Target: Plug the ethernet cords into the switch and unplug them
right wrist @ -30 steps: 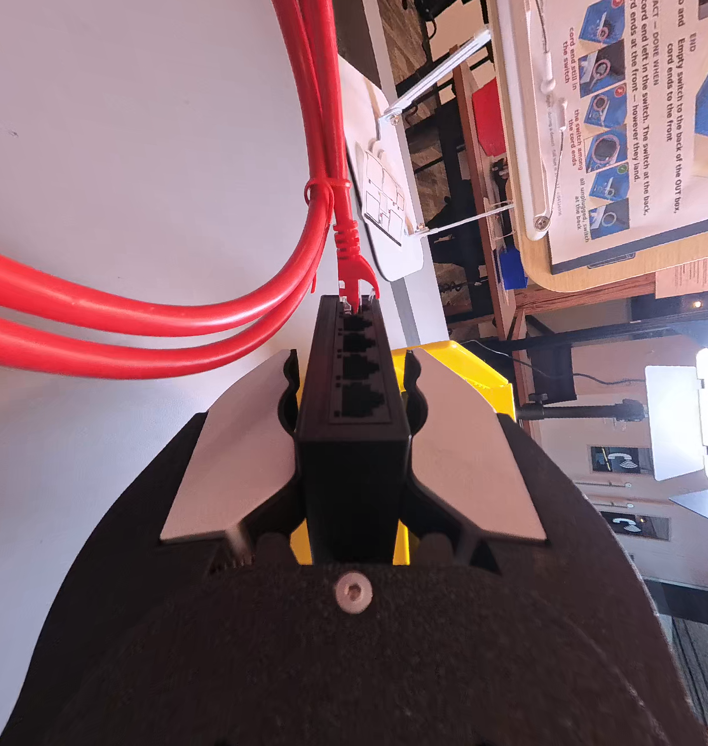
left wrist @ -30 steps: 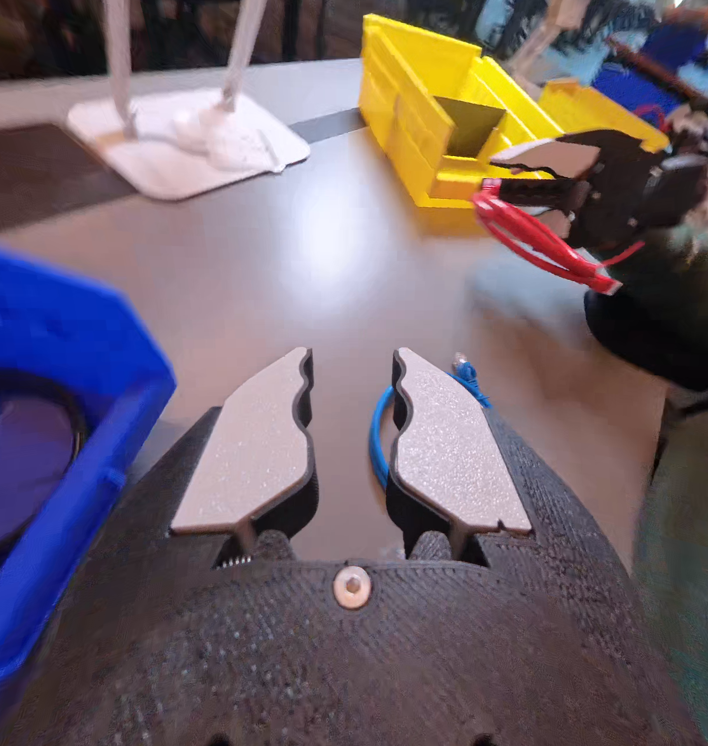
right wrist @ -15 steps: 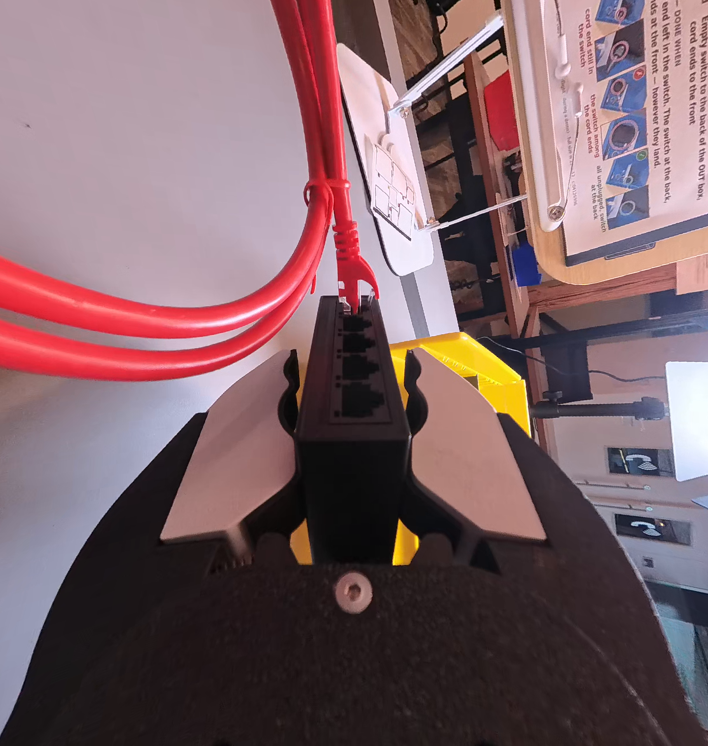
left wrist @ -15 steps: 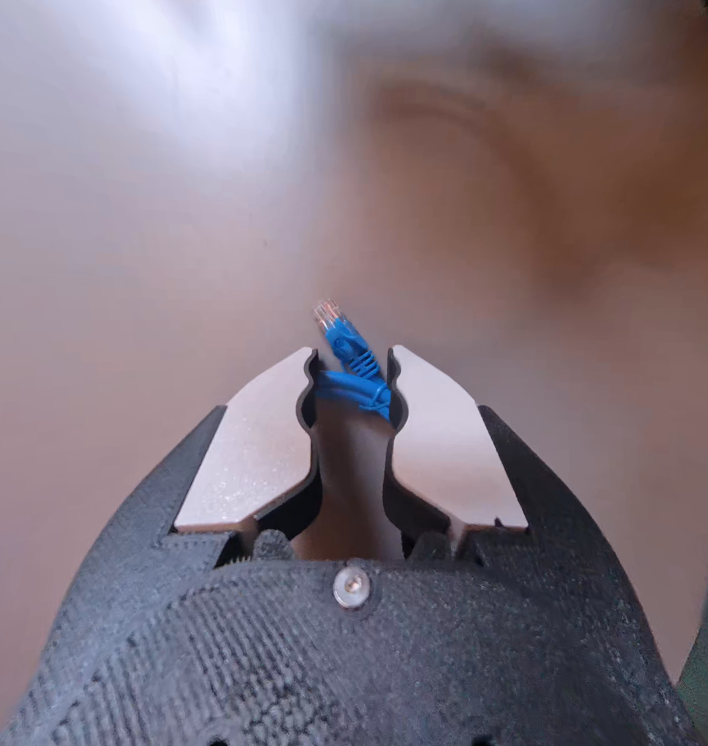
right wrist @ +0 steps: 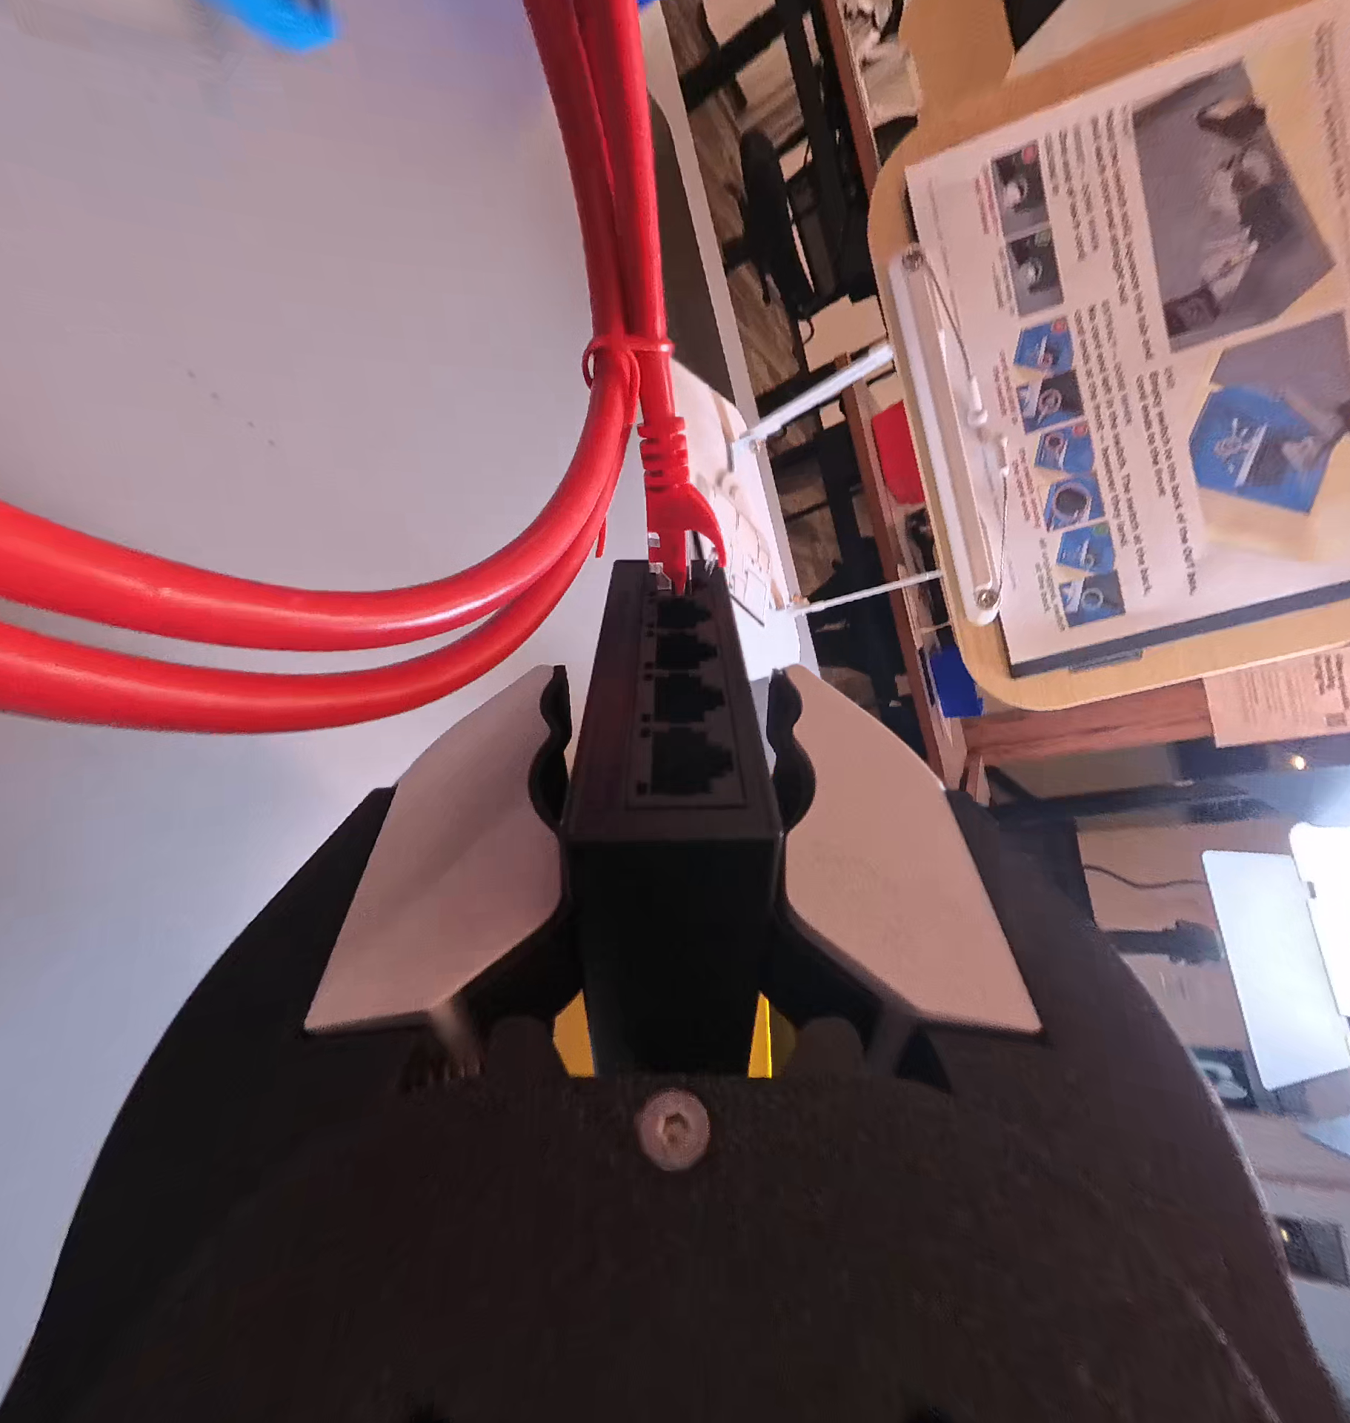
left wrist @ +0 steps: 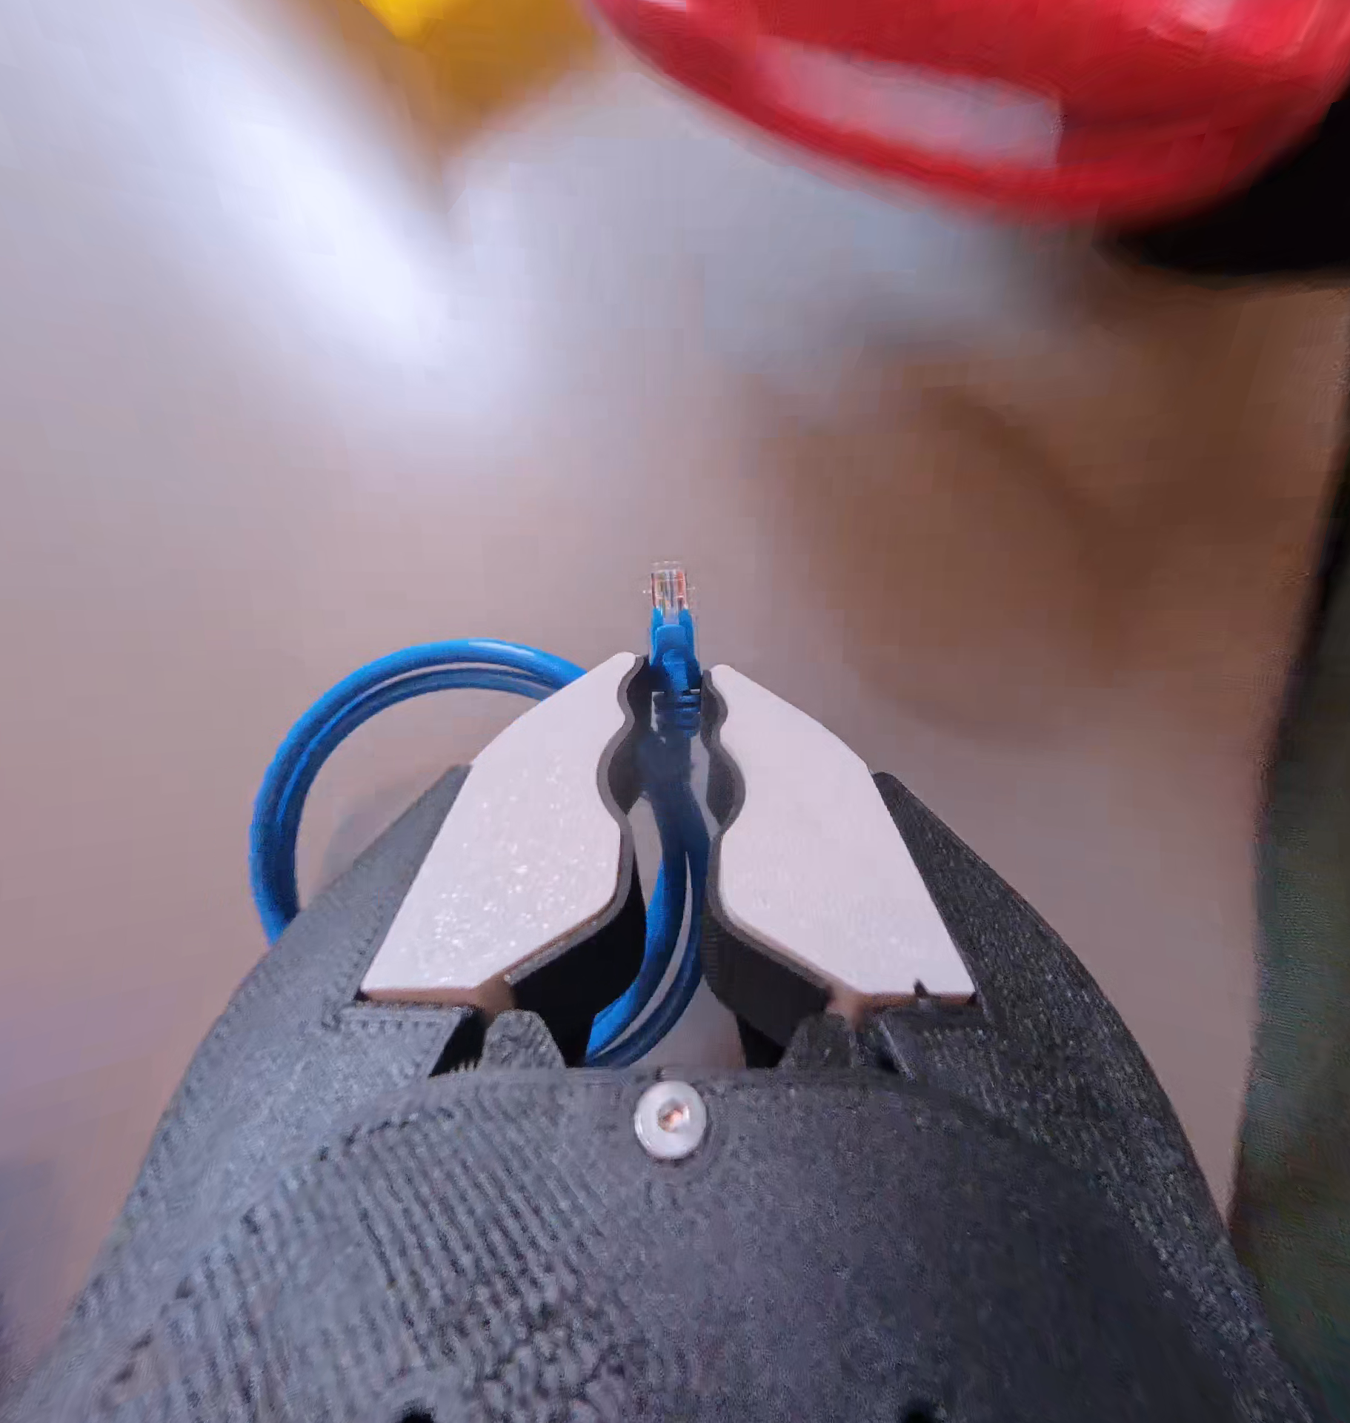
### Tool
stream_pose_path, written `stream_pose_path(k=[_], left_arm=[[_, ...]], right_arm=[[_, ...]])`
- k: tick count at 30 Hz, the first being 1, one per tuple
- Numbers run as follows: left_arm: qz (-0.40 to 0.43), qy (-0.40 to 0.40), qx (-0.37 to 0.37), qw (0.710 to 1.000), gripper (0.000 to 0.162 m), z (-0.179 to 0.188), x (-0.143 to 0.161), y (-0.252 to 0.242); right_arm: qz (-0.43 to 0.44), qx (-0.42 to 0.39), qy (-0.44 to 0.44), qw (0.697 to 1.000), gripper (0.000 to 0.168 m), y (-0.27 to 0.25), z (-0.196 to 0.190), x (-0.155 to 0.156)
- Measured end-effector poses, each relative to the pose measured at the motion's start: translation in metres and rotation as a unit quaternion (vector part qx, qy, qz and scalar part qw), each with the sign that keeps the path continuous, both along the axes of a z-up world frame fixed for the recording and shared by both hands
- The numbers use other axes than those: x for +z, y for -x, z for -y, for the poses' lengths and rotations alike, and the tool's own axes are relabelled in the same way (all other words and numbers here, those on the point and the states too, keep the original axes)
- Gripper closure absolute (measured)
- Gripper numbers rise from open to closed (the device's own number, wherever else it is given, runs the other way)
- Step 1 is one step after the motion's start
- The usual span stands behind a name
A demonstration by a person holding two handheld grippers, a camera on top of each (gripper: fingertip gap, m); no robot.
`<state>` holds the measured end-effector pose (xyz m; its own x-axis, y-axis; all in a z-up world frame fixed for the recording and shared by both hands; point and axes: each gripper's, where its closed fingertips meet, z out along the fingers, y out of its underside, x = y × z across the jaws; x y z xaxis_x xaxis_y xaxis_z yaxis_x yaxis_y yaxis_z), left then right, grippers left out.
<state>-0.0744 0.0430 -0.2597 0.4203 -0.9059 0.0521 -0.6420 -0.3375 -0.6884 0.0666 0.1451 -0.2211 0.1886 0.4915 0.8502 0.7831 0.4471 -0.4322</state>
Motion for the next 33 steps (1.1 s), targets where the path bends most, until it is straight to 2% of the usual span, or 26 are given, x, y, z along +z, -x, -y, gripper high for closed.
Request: stream_pose_path(k=[1, 4, 7, 9, 11, 14, 18, 25, 29, 33], left_arm=[[0.044, -0.007, 0.008, 0.999, 0.150, -0.004, 0.029, 0.007], [0.113, -0.035, -0.002, 0.993, 0.150, -0.004, 0.104, 0.018], [0.090, -0.039, -0.042, 0.994, 0.149, 0.004, 0.128, 0.000], [0.065, -0.008, -0.074, 0.995, 0.149, 0.010, 0.121, -0.023], [0.021, 0.027, -0.092, 0.995, 0.149, 0.010, 0.098, -0.043], [-0.014, 0.084, -0.097, 0.992, 0.149, 0.004, 0.067, -0.061], [-0.063, 0.106, -0.093, 0.988, 0.149, -0.003, 0.043, -0.066], [-0.122, 0.113, -0.091, 0.982, 0.149, -0.006, 0.028, -0.067], [-0.078, 0.191, -0.083, 0.975, 0.150, -0.005, 0.030, -0.067], [-0.120, 0.175, -0.069, 0.975, 0.149, -0.008, 0.022, -0.060]], right_arm=[[0.000, 0.008, -0.004, 1.000, 0.117, 0.003, 0.003, 0.001], [0.017, 0.025, -0.009, 1.000, 0.117, 0.014, 0.009, -0.004], [0.048, 0.036, -0.022, 0.998, 0.117, 0.028, 0.014, -0.012], [0.063, 0.044, -0.025, 0.997, 0.117, 0.039, 0.019, -0.018], [0.068, 0.050, -0.026, 0.996, 0.117, 0.047, 0.025, -0.022], [0.075, 0.051, -0.032, 0.995, 0.117, 0.054, 0.032, -0.022], [0.083, 0.057, -0.036, 0.994, 0.117, 0.057, 0.039, -0.026], [0.083, 0.064, -0.015, 0.994, 0.117, 0.062, 0.044, -0.033], [0.078, 0.053, -0.015, 0.995, 0.117, 0.060, 0.044, -0.032], [0.083, 0.044, -0.014, 0.995, 0.117, 0.062, 0.043, -0.035]])
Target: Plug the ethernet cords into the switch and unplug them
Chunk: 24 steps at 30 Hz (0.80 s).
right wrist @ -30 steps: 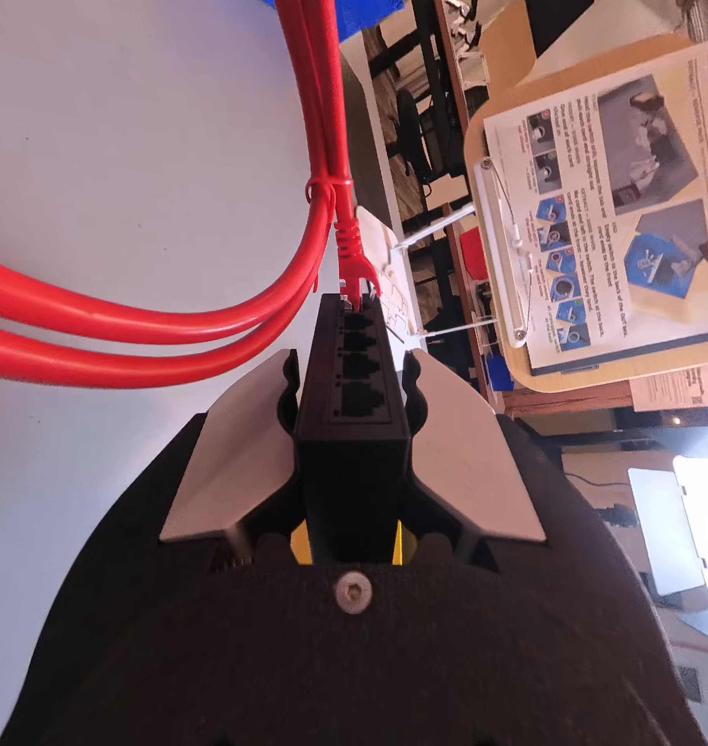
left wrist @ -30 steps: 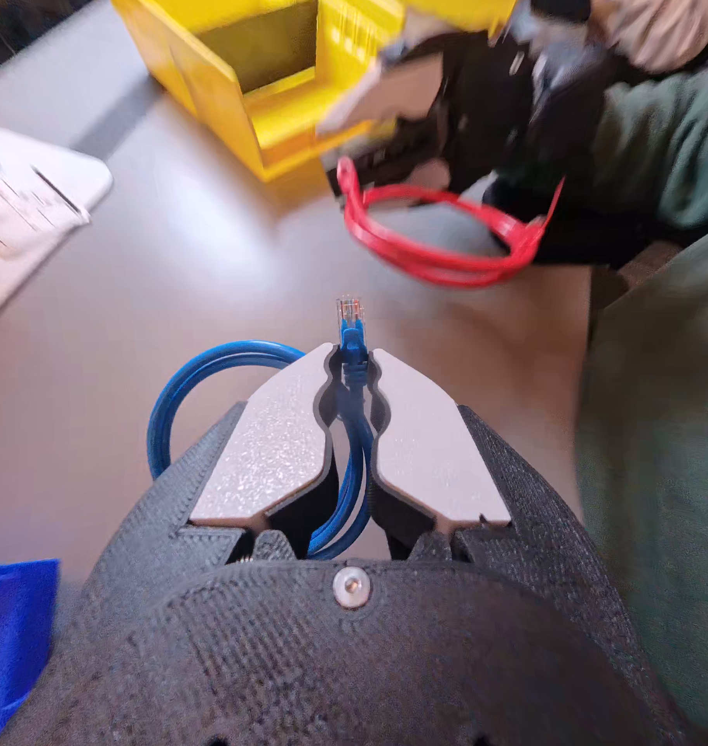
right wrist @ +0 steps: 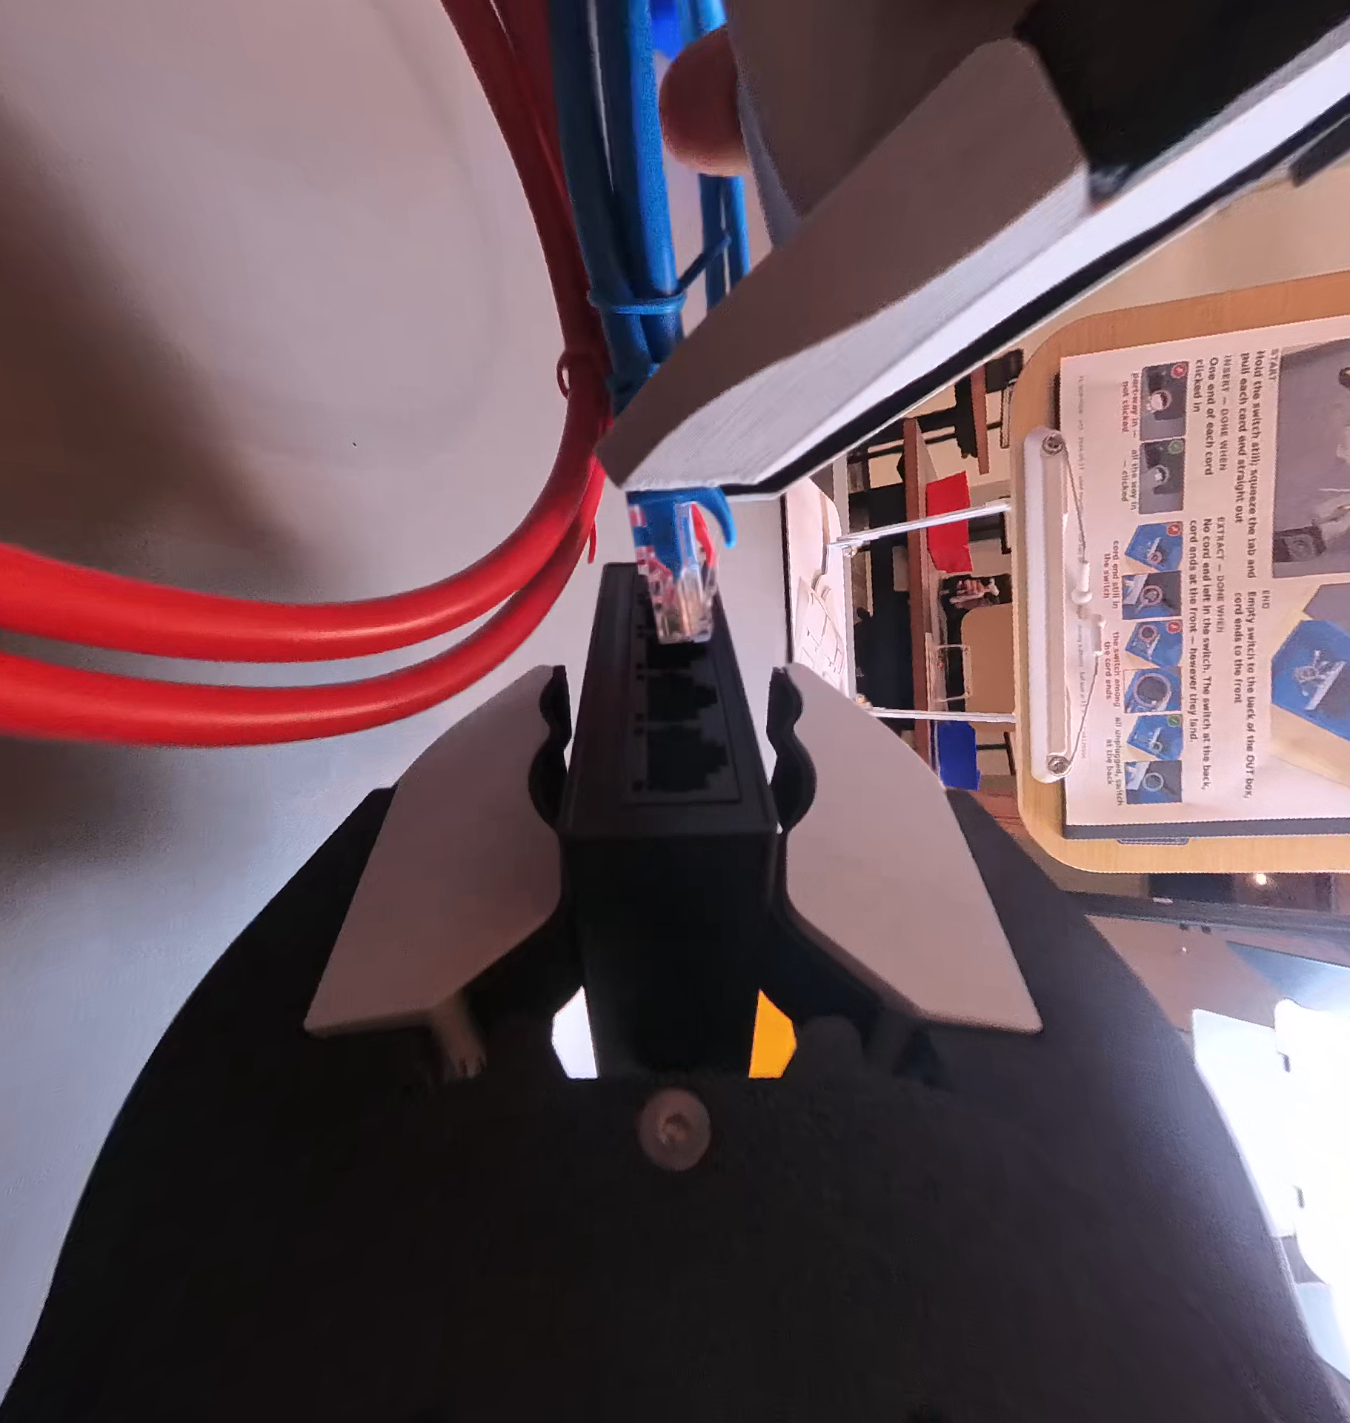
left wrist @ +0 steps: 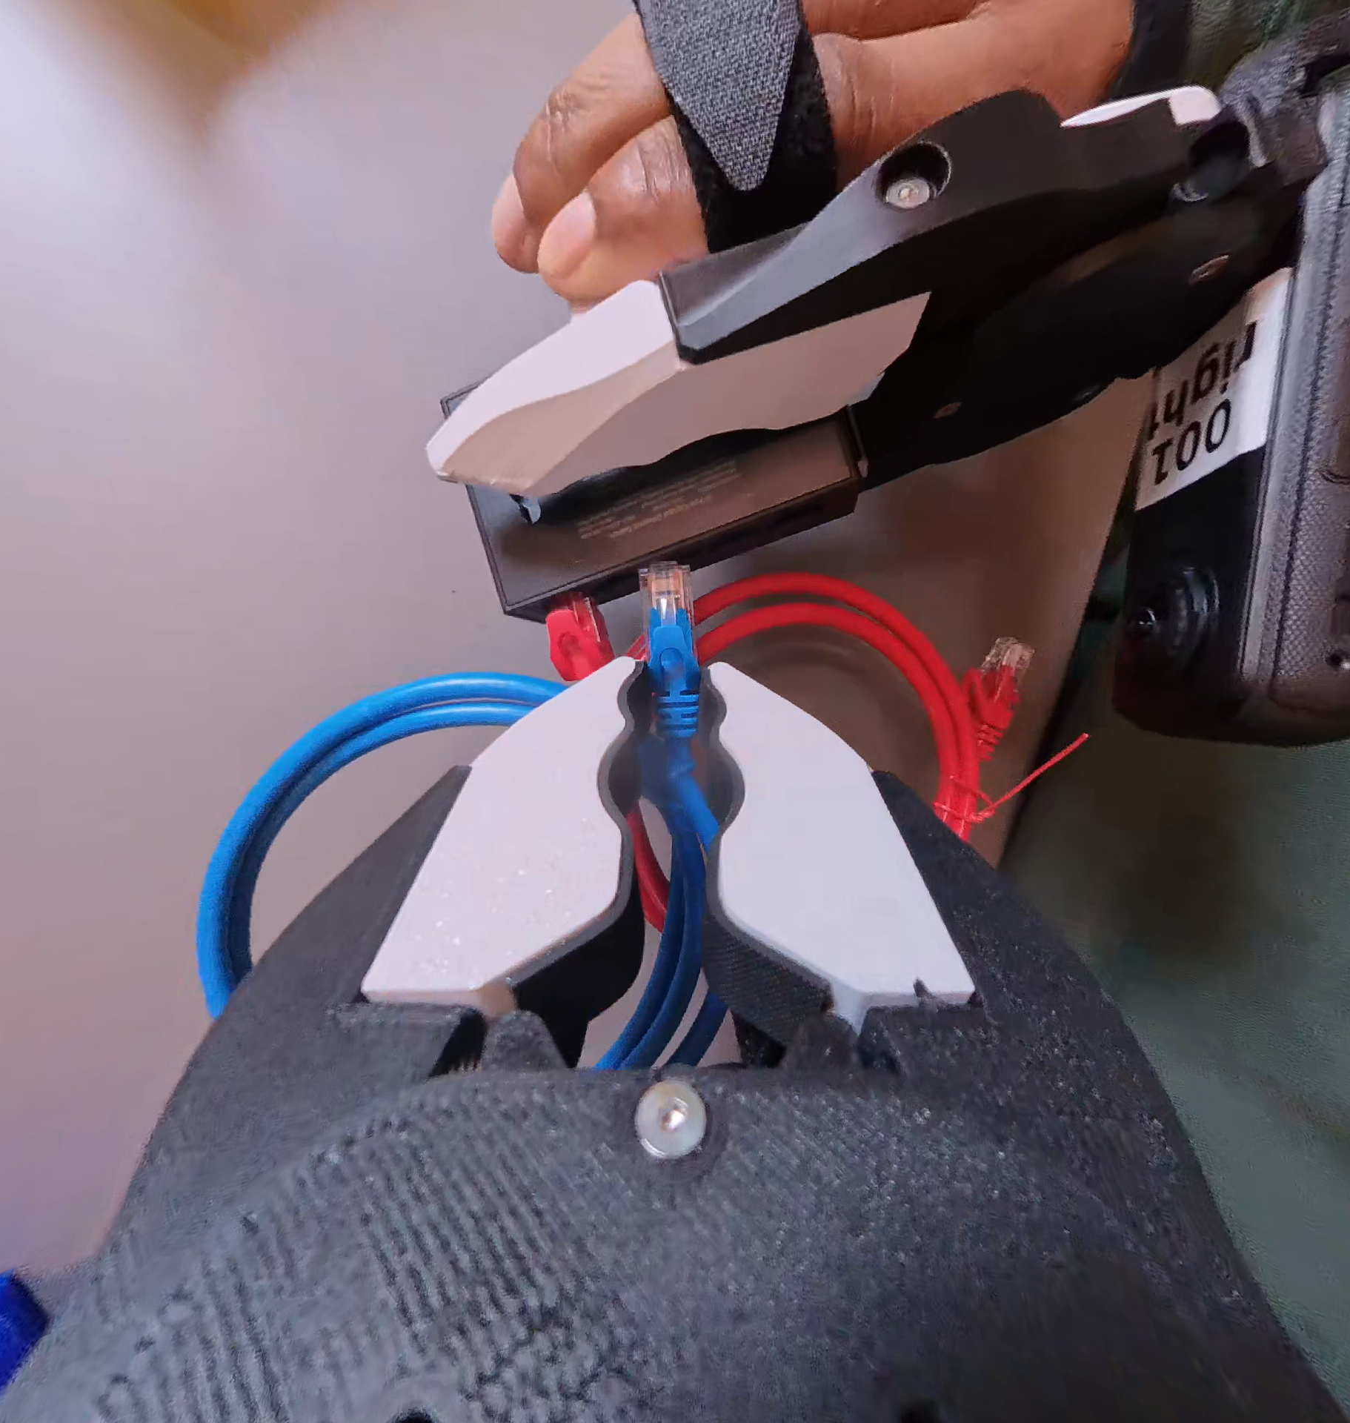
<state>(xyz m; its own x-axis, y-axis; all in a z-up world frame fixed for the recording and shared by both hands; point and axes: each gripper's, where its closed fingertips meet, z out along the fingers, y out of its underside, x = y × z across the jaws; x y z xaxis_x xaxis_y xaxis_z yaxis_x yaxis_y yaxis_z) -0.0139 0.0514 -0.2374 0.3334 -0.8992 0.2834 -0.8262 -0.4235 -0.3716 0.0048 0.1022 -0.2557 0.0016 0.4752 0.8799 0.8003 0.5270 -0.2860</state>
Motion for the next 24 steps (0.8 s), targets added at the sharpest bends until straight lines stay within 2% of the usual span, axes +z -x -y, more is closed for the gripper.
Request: stream_pose_path(k=[8, 16, 24], left_arm=[[-0.003, 0.059, 0.022, 0.998, 0.150, -0.001, -0.005, 0.001], [-0.029, 0.112, 0.026, 0.993, 0.150, 0.004, -0.015, 0.004], [-0.063, 0.109, 0.024, 0.992, 0.150, 0.000, -0.020, 0.009]], right_arm=[[0.010, -0.028, 0.001, 1.000, 0.117, -0.001, -0.004, -0.004], [0.030, -0.023, -0.004, 0.999, 0.117, 0.001, -0.003, -0.013], [0.038, -0.023, -0.010, 0.999, 0.117, 0.001, -0.006, -0.015]])
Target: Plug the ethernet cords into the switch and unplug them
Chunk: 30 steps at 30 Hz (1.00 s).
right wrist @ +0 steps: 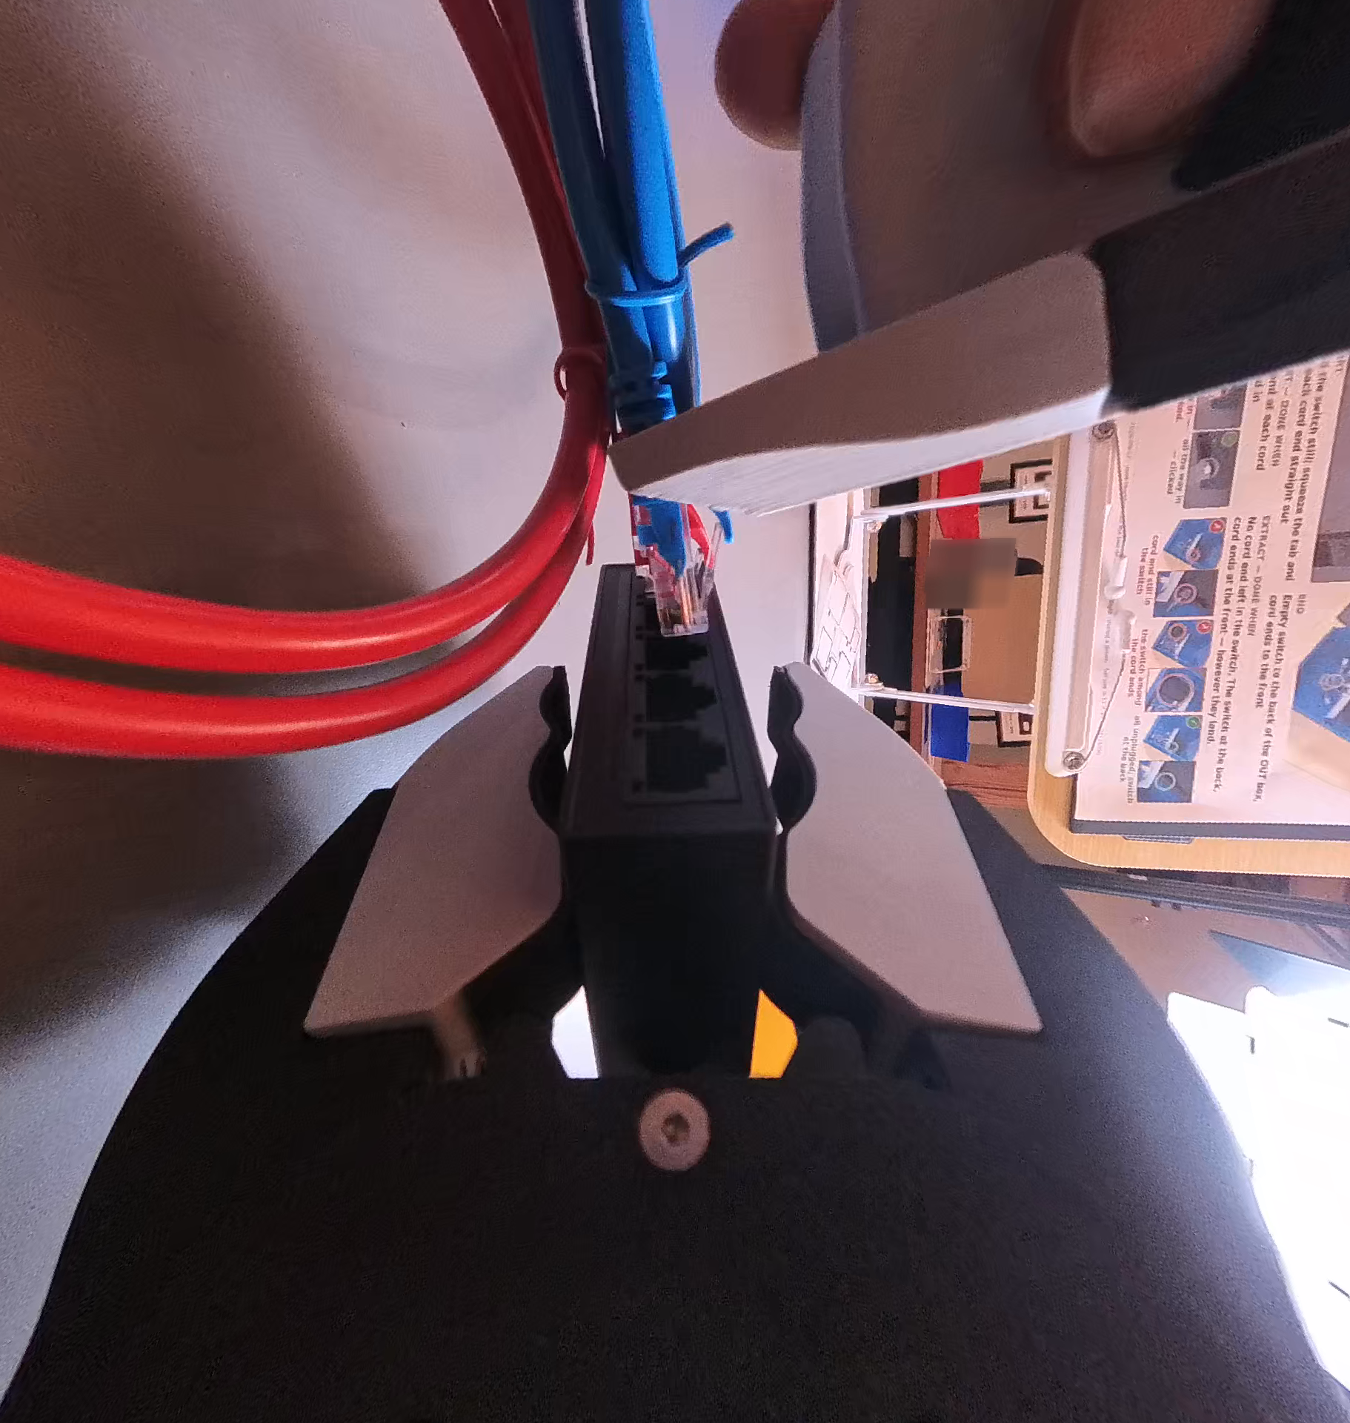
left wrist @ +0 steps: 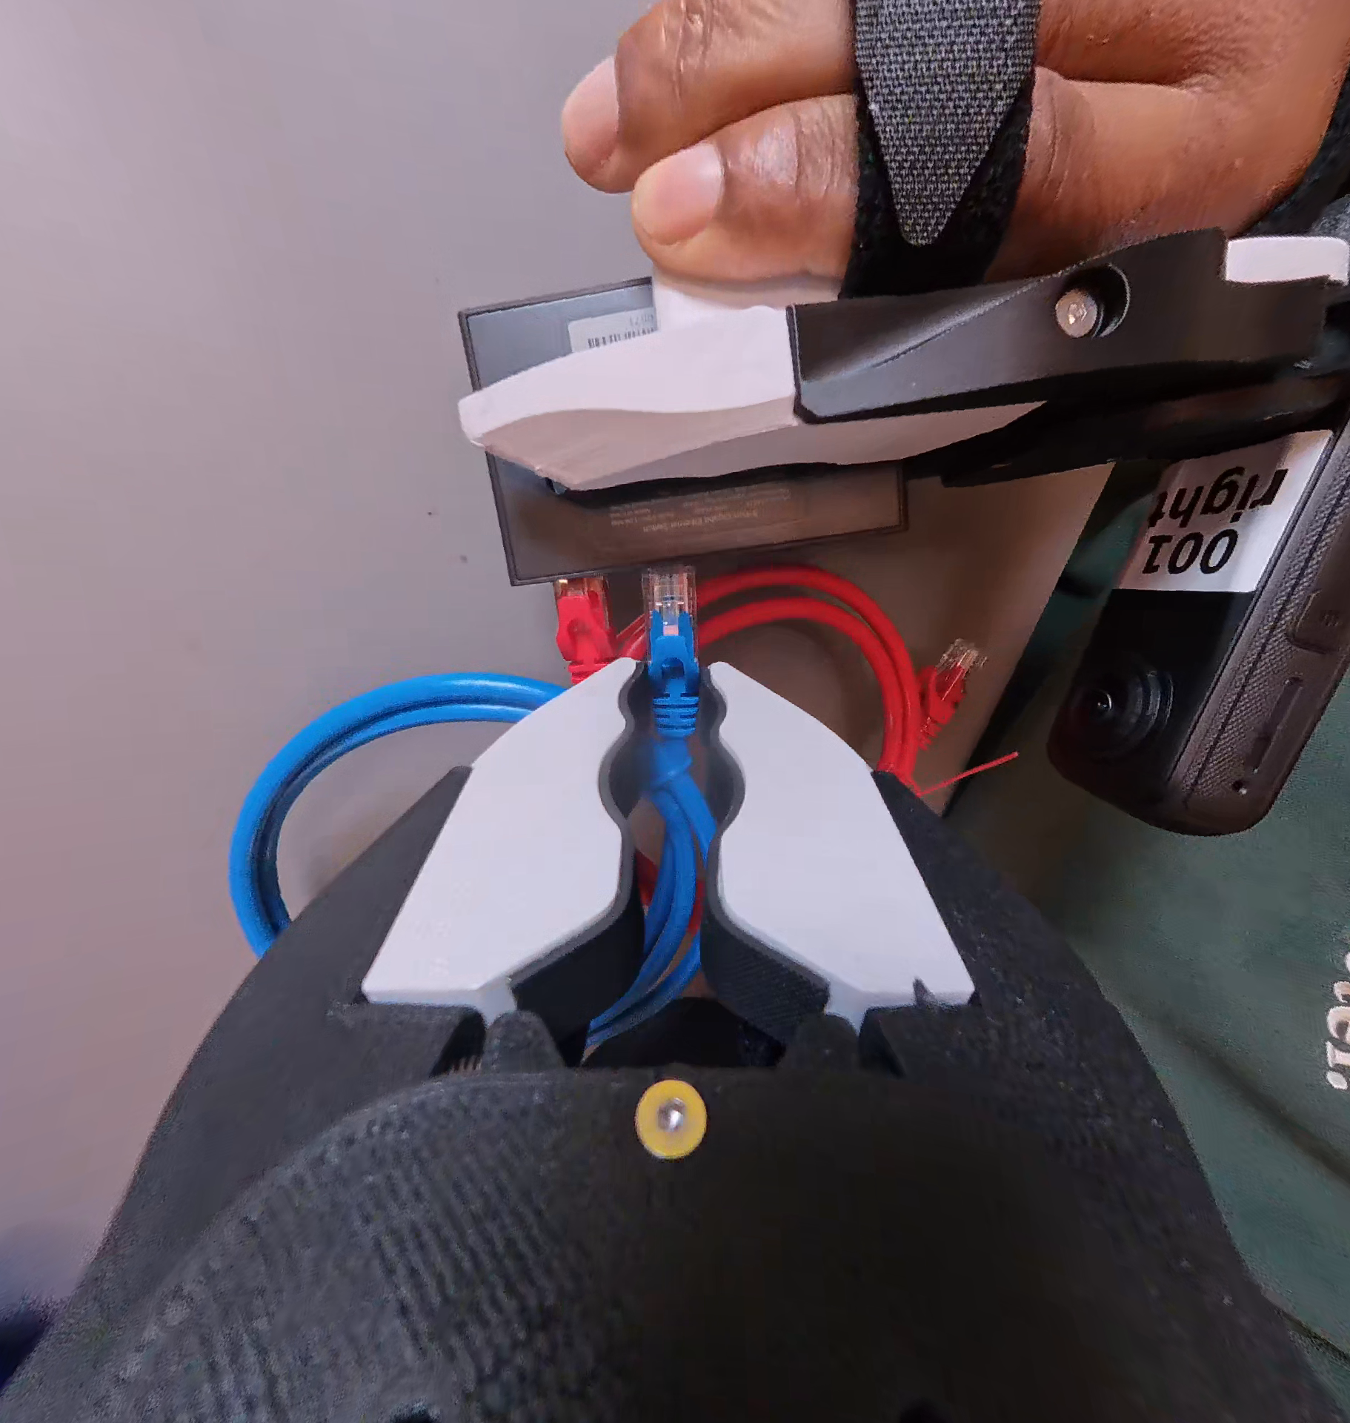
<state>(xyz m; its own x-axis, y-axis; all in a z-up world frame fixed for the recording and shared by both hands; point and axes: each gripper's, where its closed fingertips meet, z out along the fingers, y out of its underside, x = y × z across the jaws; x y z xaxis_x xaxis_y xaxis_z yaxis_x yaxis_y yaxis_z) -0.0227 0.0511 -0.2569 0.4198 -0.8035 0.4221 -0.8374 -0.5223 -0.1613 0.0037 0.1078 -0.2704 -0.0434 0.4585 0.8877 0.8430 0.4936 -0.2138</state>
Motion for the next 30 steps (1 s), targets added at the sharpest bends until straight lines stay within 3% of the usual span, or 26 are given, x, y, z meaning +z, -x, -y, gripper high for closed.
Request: stream_pose_path(k=[30], left_arm=[[-0.114, 0.065, -0.023, 0.991, 0.150, 0.001, -0.017, 0.006]], right_arm=[[0.017, -0.003, 0.001, 1.000, 0.116, 0.000, -0.005, -0.013]])
